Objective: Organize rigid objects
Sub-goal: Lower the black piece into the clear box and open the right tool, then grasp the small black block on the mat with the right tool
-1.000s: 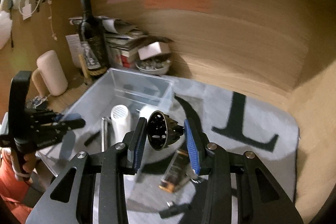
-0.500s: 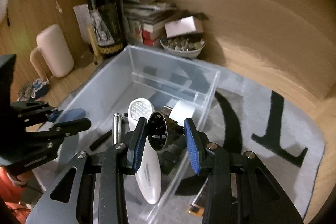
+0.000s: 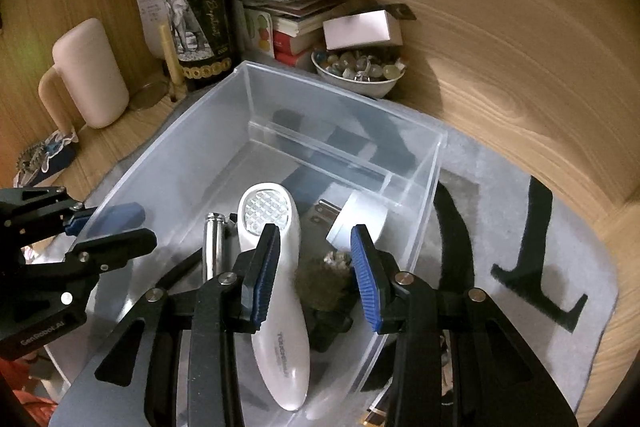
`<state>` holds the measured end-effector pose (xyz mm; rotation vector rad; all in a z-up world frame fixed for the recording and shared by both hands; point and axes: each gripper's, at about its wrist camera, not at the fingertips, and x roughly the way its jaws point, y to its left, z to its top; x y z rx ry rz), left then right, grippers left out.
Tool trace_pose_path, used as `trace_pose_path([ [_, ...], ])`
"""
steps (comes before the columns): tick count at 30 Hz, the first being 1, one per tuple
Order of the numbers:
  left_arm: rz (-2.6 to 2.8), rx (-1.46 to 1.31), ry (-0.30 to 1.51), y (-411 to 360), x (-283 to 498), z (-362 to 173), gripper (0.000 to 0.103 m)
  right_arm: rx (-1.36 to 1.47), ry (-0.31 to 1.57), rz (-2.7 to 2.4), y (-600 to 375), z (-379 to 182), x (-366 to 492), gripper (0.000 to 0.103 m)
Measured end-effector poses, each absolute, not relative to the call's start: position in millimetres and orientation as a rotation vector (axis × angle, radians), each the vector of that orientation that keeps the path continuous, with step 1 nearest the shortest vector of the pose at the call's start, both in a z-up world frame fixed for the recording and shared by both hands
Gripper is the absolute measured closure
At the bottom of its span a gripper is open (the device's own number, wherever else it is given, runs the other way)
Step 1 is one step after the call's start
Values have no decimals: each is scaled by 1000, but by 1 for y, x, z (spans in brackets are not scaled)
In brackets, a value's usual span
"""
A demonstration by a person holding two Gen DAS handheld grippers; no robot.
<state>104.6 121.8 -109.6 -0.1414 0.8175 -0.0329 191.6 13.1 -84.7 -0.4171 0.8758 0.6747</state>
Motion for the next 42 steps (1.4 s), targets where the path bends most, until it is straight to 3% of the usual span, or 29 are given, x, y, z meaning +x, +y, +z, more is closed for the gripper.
trace_pose_path([
  [4, -33, -141, 818, 122, 105, -110, 85, -401, 876, 683, 13, -83, 191, 62],
  [16, -32, -141, 820, 122, 105, -110, 85, -315, 746, 649, -17, -48, 173, 22],
  [26, -30, -139, 820, 123, 105, -110, 85, -260, 705, 527, -79, -33, 158, 19],
  [42, -14, -115, 824, 120, 104, -110, 85, -191, 998, 508, -124, -120, 136, 19],
])
